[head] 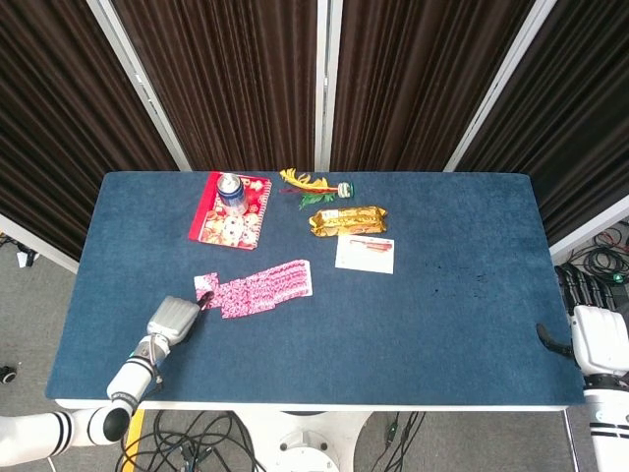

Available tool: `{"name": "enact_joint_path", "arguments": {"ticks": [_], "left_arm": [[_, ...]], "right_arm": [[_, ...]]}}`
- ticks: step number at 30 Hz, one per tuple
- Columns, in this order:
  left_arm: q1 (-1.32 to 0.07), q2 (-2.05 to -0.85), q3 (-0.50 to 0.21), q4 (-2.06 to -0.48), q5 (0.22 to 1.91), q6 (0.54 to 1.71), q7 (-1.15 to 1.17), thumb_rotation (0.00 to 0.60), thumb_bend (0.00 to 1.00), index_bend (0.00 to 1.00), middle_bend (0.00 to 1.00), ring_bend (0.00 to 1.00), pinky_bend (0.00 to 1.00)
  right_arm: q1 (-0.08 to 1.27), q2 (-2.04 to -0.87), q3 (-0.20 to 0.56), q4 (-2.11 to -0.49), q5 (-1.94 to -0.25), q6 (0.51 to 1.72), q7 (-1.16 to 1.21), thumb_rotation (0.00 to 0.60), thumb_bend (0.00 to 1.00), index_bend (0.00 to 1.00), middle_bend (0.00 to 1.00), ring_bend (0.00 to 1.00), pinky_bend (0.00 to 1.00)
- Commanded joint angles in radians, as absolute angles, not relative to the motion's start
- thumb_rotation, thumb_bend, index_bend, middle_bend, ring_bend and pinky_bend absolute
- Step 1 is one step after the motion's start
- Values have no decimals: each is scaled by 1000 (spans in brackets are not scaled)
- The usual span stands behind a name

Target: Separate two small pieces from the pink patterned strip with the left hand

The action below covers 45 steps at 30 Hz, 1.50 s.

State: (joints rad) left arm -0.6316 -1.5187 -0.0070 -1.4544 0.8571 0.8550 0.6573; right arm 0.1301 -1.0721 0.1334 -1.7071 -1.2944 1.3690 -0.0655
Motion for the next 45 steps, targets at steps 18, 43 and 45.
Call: {"name": "enact_joint_path", "arguments": {"ticks": [18,43,45], "left_arm": [[-660,-1484,-42,-1336,759,856,601,600,645,75,868,886,844],[-670,-1517,17,-1527,995,914,612,600,646,75,864,884,836],[-677,-1526,11,-1523,995,913,615,600,646,75,865,884,836]], "right_arm": [[139,-1077,133,-1722,-1293,1365,-92,600,211,0,0,0,0],[142,-1075,135,-1713,-1288,1358,-73,600,212,0,0,0,0],[143,-1075,136,-1710,-1287,1356,-71,600,212,0,0,0,0]]}}
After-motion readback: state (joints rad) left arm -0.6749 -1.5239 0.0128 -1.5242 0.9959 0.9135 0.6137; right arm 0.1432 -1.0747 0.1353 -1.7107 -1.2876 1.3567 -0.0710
